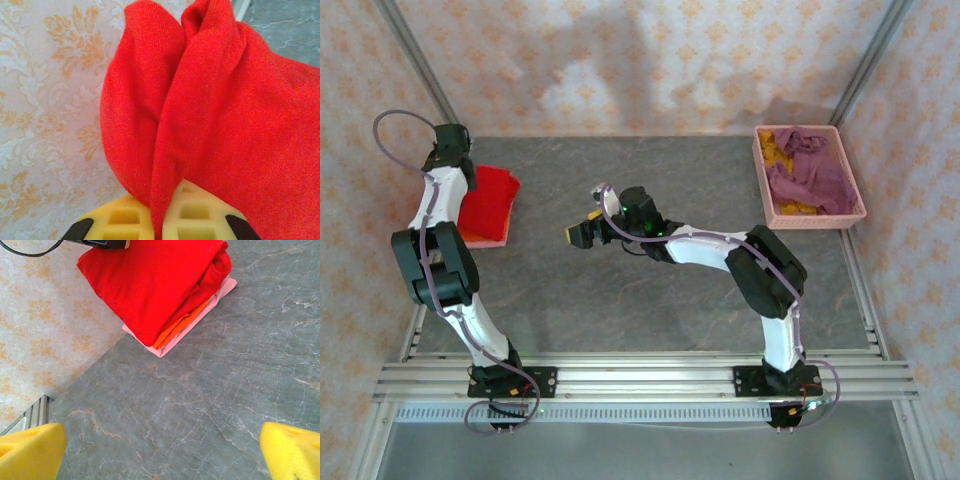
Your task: Fold and stack the t-shirts
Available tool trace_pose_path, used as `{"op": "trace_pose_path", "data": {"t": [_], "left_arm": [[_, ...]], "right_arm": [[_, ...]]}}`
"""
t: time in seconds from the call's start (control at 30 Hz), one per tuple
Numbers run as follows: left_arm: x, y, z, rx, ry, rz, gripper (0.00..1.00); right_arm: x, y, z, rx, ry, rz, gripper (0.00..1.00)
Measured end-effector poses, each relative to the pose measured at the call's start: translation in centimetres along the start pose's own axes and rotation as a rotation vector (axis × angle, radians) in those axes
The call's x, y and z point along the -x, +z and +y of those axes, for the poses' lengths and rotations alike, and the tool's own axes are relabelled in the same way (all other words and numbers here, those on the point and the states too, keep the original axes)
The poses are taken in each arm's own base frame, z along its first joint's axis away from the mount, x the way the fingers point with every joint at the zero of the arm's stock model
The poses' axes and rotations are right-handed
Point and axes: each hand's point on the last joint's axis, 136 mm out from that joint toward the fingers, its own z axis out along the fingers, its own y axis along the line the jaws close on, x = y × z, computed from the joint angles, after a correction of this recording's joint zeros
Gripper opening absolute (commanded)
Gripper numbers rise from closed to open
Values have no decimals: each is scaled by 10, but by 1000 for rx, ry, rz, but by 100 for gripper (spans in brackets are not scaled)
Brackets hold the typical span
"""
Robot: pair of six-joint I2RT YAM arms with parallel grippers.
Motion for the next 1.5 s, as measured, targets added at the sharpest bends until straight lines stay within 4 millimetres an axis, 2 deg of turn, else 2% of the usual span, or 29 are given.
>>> {"op": "trace_pose_path", "data": {"t": [0.33, 0.43, 0.47, 0.5, 0.63, 0.67, 0.7, 0.73, 0.83, 0.93, 1.07, 1.13, 1.2, 1.3, 1.37, 1.47, 1.5], "left_arm": [[-15, 26, -1, 56, 17, 66, 0], [-21, 36, -5, 68, 20, 89, 7], [-23, 40, -7, 71, 20, 98, 16], [-26, 43, -9, 71, 24, 107, 31], [-30, 49, -11, 75, 2, 121, 60], [-31, 49, -10, 77, -5, 124, 74], [-31, 49, -10, 80, -15, 123, 95], [-31, 49, -9, 82, -28, 123, 100], [-30, 46, -8, 78, -68, 117, 100], [-28, 32, -7, 39, -118, 93, 100], [-8, 4, -4, -49, -218, 18, 96], [2, 0, -8, -89, -258, -2, 93], [4, 3, -15, -128, -295, 2, 87], [0, 21, -27, -169, -340, 43, 86], [-11, 36, -36, -190, -364, 90, 90], [-32, 57, -46, -209, -400, 171, 100], [-37, 60, -48, -214, -412, 188, 100]], "right_arm": [[-6, 3, -4, -4, 7, 12, 99], [-7, 3, -4, -3, 11, 15, 99], [-7, 3, -4, -3, 11, 15, 99], [-7, 3, -4, -3, 11, 15, 99], [-7, 3, -4, -3, 11, 15, 99], [-7, 3, -4, -3, 11, 15, 99], [-7, 3, -4, -3, 11, 15, 99], [-7, 3, -4, -3, 11, 15, 99], [-7, 3, -4, -3, 11, 15, 99], [-7, 3, -4, -3, 11, 15, 99], [-7, 3, -4, -2, 14, 15, 99], [-7, 3, -4, -2, 18, 14, 99], [-7, 3, -4, -2, 18, 12, 99], [-7, 3, -4, -2, 17, 11, 99], [-10, 3, -6, -6, 18, 13, 99], [-18, 2, -9, -13, 26, 27, 99], [-20, 2, -10, -15, 28, 30, 99]]}}
